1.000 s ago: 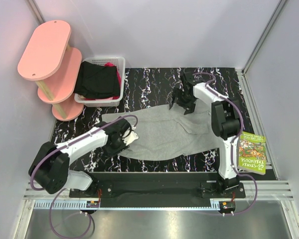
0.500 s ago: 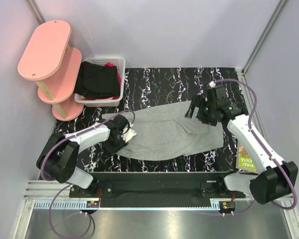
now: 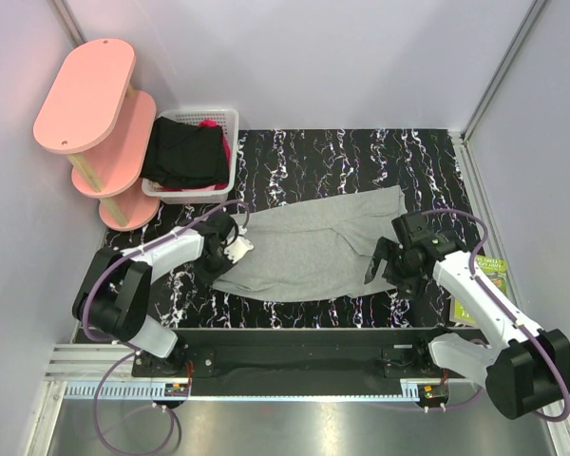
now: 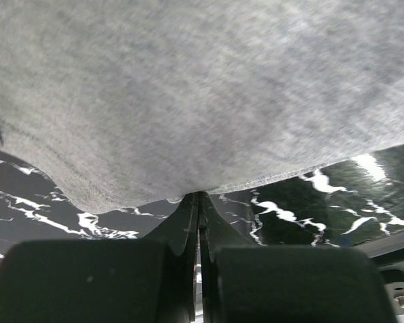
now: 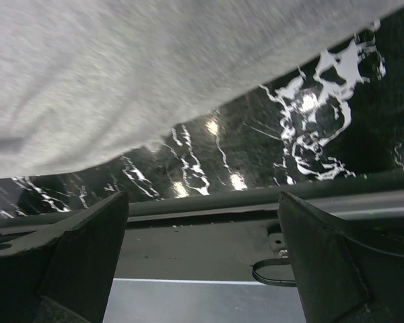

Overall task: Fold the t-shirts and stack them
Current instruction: Grap the side of the flattened tshirt closest away from the robot with both arms

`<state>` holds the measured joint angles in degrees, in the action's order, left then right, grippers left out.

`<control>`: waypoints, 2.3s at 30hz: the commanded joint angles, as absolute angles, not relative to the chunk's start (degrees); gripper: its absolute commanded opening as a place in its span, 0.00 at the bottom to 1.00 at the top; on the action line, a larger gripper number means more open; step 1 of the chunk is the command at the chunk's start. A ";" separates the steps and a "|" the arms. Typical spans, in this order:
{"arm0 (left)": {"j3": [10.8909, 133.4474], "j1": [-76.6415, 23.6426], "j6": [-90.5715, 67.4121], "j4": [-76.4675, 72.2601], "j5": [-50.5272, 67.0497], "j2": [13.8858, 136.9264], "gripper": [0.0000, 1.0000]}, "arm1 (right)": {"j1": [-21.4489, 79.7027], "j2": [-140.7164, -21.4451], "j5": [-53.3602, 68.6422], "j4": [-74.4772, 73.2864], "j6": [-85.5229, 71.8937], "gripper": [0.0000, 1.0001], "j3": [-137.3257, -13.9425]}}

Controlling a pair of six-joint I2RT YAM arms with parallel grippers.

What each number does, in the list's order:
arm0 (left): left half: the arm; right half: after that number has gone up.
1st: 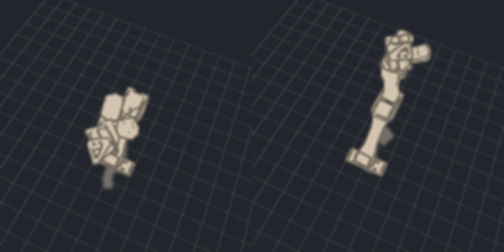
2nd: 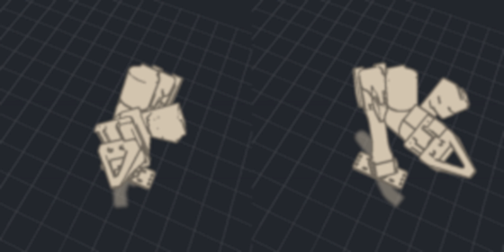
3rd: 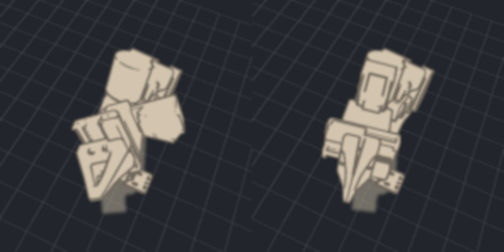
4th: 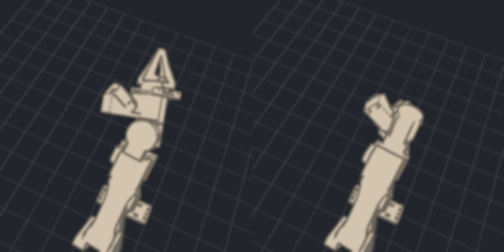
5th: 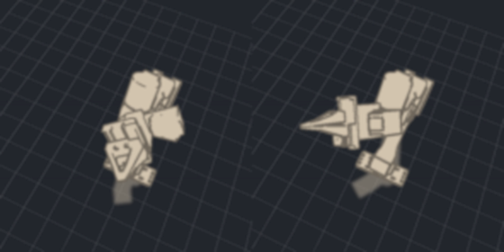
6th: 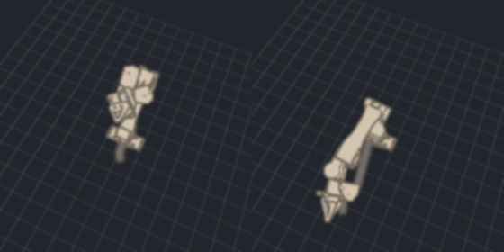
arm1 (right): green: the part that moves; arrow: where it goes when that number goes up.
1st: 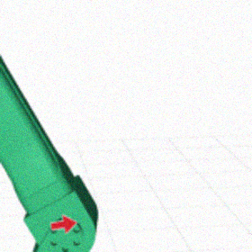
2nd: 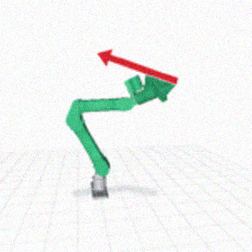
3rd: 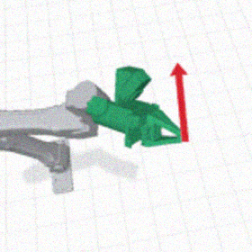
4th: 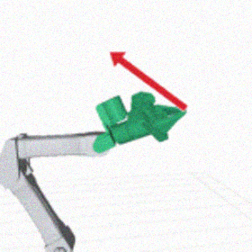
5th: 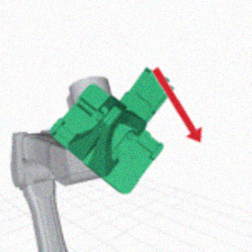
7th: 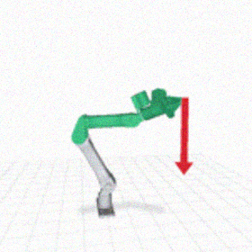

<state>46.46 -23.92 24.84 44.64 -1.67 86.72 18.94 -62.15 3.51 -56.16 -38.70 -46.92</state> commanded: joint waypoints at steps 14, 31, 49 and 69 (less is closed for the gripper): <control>45.97 -12.83 31.82 48.16 -0.89 76.21 0.00 | 23.64 -59.94 -2.46 -58.54 -42.45 1.00 -47.28; 50.18 -18.46 28.83 48.52 5.10 85.60 0.37 | 25.49 -60.29 -2.02 -57.30 -42.36 1.00 -47.90; 49.75 -16.88 29.09 44.12 4.04 91.23 0.46 | 25.49 -57.92 -3.51 -61.61 -43.24 1.00 -48.87; 47.64 -6.86 36.64 46.23 2.11 82.89 0.00 | 25.66 -59.59 -8.17 -67.15 -46.32 1.00 -47.90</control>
